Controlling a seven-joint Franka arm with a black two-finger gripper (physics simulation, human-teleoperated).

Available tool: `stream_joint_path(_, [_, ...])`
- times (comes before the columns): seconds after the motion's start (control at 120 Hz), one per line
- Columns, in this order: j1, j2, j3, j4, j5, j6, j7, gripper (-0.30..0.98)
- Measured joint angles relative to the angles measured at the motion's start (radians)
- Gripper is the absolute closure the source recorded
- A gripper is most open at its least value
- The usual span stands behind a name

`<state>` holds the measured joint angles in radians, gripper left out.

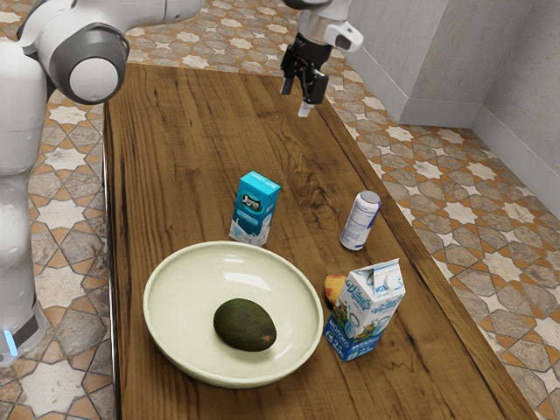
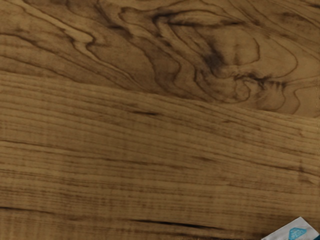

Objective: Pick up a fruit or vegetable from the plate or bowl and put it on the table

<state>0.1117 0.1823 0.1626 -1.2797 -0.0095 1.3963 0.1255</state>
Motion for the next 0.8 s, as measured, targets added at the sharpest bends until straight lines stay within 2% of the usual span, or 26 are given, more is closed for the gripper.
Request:
stream_joint_path(0.375, [0.013, -0.002, -0.003, 0.007, -0.015, -0.011, 0.023, 0.00])
stream_joint_path(0.5, [0.004, -0.084, -0.043, 0.181, 0.015, -0.020, 0.013, 0.00])
stream_joint_path(0.608, [-0.034, -0.105, -0.104, 0.211, 0.027, -0.035, -0.018, 0.00])
stream_joint_path(0.683, [-0.044, -0.080, -0.112, 0.211, 0.027, -0.049, -0.030, 0.00])
stream_joint_path(0.742, [-0.030, -0.039, -0.121, 0.196, 0.008, -0.045, -0.031, 0.00])
stream_joint_path(0.8, [-0.056, 0.006, -0.127, 0.186, -0.028, -0.033, -0.031, 0.00])
